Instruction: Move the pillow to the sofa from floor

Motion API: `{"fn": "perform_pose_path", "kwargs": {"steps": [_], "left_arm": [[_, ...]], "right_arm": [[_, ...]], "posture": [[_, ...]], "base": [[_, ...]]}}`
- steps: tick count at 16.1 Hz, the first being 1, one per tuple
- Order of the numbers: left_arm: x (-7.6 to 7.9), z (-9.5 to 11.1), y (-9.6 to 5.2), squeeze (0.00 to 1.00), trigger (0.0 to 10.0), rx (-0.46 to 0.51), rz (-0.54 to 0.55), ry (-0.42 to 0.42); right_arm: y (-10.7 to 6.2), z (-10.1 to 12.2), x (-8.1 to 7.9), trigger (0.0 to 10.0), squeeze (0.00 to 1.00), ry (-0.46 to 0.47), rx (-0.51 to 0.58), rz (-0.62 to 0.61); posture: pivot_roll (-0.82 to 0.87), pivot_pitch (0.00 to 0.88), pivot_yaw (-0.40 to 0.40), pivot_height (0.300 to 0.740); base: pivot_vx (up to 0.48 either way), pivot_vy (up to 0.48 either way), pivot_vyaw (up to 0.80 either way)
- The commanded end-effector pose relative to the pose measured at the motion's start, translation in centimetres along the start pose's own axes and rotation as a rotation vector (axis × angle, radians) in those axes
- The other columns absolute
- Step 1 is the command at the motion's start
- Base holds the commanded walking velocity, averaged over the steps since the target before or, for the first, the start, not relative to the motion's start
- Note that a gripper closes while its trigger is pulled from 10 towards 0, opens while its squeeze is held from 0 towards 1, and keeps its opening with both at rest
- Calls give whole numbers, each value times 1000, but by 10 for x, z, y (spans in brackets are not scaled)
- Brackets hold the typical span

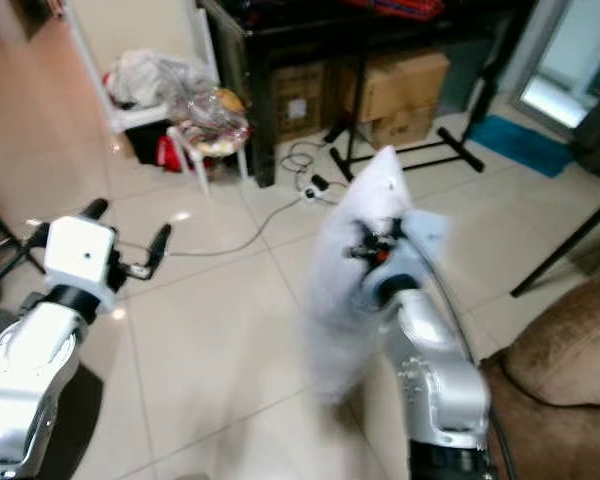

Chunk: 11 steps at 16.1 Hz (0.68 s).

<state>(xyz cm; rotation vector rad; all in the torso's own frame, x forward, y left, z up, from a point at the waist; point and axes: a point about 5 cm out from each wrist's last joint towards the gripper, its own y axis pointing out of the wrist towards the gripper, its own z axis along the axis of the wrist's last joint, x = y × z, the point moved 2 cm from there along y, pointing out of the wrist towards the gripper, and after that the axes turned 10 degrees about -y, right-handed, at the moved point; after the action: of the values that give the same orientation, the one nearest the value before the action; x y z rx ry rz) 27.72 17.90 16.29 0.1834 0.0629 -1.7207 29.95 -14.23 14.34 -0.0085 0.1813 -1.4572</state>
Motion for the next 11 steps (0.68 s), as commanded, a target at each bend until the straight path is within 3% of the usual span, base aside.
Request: {"fn": "perform_pose_path", "kwargs": {"steps": [1,11], "left_arm": [[3,0,1,0,10000,-5,-4,-8],[-2,2,2,0,10000,1,17,18]], "right_arm": [[0,13,11,10000,0,0,51,-41],[-1,14,5,10000,0,70,64,-23]], "posture": [[-77,0,33,740],[-74,0,43,740]], "base": [[0,0,-800],[0,0,-800]]}}
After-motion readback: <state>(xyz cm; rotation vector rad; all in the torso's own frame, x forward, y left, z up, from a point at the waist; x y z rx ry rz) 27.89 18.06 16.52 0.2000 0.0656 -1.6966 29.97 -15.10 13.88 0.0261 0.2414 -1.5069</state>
